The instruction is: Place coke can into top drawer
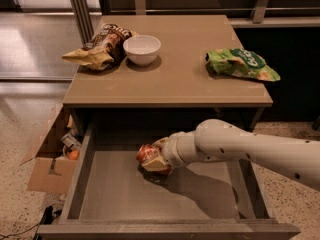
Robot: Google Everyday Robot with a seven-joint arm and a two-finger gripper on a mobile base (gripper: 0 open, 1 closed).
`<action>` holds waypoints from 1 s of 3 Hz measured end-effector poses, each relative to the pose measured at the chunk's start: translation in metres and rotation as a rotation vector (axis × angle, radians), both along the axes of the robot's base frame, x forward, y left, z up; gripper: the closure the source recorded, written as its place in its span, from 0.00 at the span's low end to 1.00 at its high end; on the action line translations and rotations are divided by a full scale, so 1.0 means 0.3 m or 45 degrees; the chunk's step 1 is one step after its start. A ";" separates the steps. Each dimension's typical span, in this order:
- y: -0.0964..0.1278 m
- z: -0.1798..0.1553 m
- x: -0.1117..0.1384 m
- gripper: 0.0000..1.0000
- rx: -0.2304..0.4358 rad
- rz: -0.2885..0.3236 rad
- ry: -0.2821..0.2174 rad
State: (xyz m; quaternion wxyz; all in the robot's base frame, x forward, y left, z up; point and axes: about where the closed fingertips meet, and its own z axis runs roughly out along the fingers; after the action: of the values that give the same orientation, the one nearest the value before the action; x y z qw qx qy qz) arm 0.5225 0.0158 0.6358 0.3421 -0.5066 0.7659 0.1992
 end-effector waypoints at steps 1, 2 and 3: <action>0.000 0.000 0.000 0.35 0.000 0.000 0.000; 0.000 0.000 0.000 0.12 0.000 0.000 0.000; 0.000 0.000 0.000 0.00 0.000 0.000 0.000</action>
Offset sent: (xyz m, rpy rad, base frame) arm 0.0000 0.0000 0.0000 0.0000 0.0000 0.0001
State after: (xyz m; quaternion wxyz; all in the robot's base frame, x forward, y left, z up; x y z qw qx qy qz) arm 0.5225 0.0159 0.6358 0.3421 -0.5067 0.7659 0.1993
